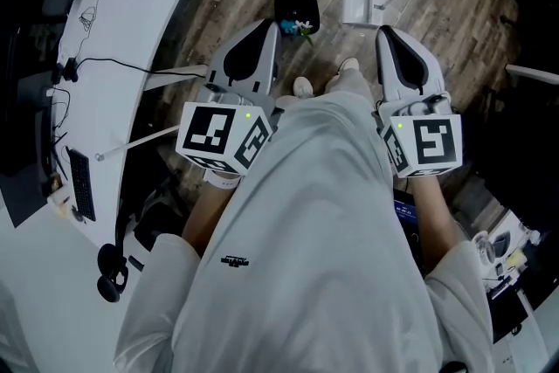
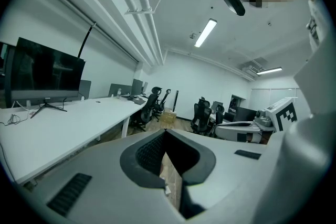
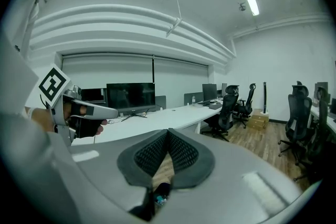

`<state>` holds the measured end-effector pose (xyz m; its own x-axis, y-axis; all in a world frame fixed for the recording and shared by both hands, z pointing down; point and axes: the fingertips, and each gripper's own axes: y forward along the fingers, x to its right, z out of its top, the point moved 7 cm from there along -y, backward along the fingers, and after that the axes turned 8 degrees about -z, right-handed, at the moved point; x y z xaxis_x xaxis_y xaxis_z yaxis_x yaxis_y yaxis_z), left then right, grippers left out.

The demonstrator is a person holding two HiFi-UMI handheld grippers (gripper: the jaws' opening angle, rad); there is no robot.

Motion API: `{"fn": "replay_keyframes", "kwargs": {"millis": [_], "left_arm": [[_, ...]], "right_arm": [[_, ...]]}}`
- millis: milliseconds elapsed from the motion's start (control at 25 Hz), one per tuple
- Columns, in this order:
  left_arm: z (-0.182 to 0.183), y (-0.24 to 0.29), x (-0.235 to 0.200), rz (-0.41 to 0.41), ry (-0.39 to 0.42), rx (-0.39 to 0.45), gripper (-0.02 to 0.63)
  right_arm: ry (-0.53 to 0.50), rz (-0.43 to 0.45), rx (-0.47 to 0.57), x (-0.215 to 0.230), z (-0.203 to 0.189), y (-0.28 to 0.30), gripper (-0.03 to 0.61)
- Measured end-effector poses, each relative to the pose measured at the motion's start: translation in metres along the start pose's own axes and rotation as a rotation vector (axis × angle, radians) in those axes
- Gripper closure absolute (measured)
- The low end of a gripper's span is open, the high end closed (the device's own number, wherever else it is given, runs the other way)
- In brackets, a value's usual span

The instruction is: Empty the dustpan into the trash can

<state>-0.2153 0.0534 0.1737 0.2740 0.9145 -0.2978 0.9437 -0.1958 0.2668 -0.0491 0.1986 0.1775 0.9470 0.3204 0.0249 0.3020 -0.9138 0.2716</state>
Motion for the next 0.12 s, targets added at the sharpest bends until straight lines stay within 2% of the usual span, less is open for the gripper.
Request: {"fn": "replay_keyframes", "kwargs": {"millis": [120], "left_arm": [[-0.0001,0.0016,0.0001,-0.003,-0.004,-0.005,0.607]], "right_arm": [[0.005,-0.004,-0.01,0.0011,-0.0009,-0.0004,0.566]]}}
